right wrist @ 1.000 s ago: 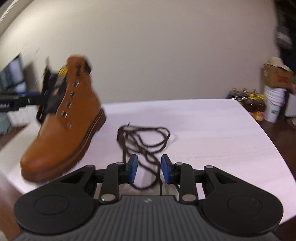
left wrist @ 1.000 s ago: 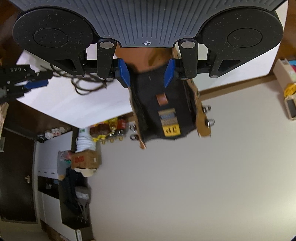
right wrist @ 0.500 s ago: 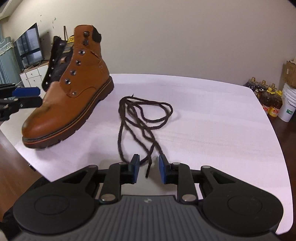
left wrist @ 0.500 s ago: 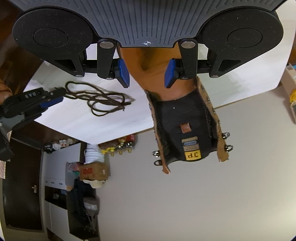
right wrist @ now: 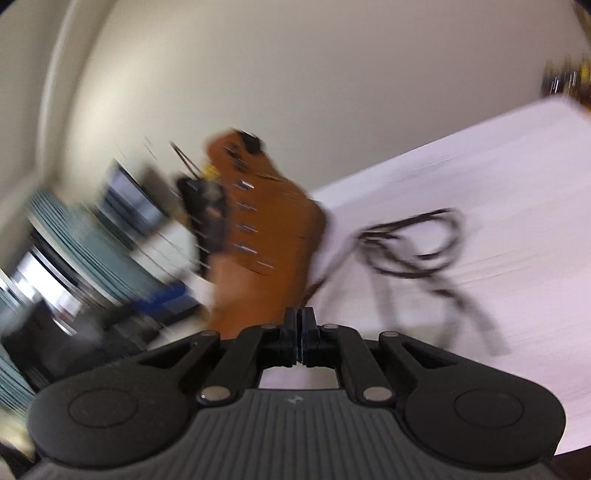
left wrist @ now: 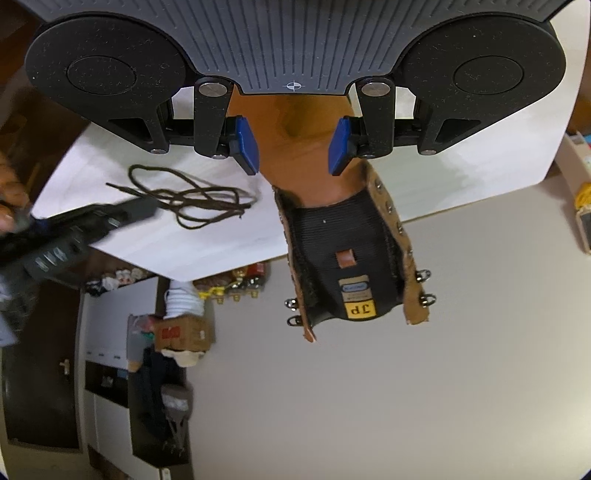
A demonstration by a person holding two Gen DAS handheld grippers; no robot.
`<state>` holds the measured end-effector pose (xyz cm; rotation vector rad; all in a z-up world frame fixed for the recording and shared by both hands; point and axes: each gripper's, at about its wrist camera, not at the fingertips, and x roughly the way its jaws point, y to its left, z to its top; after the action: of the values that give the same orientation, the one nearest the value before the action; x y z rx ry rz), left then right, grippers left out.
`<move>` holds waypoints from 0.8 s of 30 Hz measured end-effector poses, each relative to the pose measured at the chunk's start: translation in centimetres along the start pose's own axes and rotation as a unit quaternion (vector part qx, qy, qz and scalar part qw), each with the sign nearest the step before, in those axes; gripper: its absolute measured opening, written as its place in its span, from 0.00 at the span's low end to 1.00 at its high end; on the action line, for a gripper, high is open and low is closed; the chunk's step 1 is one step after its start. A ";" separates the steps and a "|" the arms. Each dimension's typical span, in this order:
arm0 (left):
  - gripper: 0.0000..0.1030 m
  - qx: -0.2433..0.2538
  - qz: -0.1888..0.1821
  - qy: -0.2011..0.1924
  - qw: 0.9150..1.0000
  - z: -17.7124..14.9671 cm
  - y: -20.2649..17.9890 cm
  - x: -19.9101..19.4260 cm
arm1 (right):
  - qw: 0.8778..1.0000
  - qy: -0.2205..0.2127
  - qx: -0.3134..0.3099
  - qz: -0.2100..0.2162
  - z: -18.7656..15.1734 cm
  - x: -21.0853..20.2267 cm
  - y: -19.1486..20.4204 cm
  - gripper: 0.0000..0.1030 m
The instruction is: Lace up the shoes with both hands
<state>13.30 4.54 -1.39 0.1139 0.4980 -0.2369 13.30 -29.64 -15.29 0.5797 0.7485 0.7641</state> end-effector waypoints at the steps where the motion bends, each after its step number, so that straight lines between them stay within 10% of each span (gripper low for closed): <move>1: 0.44 -0.001 -0.004 0.000 1.000 -0.1 0.2 -0.3 | 1.000 -0.003 0.016 0.013 0.0 0.6 0.0 0.03; 24: 0.33 0.012 -0.023 0.002 1.000 -1.5 -0.8 1.0 | 0.985 0.060 0.136 0.087 -2.1 9.0 0.8 0.07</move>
<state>13.29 3.79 -3.23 0.1261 0.5017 -0.2885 15.77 -21.75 -19.41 0.8585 0.9307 0.8700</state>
